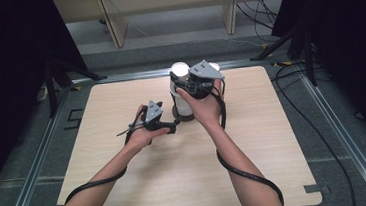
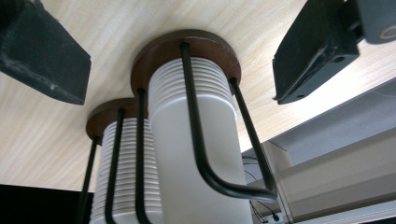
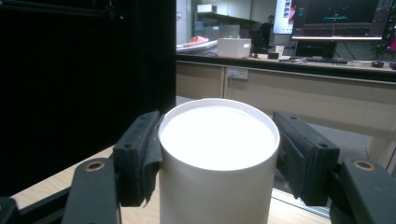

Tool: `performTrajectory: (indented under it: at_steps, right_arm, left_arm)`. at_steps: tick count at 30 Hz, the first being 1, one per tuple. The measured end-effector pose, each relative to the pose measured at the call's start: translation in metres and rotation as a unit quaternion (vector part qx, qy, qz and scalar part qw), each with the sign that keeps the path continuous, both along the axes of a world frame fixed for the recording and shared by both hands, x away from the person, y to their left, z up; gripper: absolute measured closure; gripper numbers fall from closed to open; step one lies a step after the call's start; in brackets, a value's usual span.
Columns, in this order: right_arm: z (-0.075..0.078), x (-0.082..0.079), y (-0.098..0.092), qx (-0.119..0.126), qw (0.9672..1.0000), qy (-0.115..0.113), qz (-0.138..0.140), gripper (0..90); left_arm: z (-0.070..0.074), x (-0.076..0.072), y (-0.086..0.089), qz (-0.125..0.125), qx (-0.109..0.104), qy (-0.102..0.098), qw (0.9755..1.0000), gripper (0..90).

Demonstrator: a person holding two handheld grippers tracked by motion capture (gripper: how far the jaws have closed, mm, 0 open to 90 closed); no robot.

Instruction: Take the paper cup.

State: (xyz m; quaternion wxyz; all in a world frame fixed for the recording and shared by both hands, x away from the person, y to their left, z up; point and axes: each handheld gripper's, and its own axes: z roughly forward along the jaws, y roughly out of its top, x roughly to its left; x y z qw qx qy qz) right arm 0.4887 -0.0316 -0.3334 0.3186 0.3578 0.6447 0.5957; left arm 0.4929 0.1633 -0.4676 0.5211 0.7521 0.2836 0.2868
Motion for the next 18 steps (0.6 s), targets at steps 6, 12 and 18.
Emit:
performTrajectory:
  at_steps: [6,12,18]
  right_arm:
    - [-0.001,-0.006,-0.004,-0.005,0.9999,-0.001,0.01,35.7]
    - [-0.005,-0.011,-0.009,-0.008,0.9999,-0.002,0.015,35.7]
    - [-0.011,-0.019,-0.011,0.005,0.9995,0.022,0.022,35.7]
  left_arm:
    - [0.003,-0.009,0.003,-0.004,-0.003,-0.007,1.0,2.0]
    - [0.005,-0.017,0.004,-0.011,-0.012,-0.012,0.9998,1.7]
    - [0.005,-0.025,0.006,-0.015,-0.014,-0.015,0.9997,1.6]
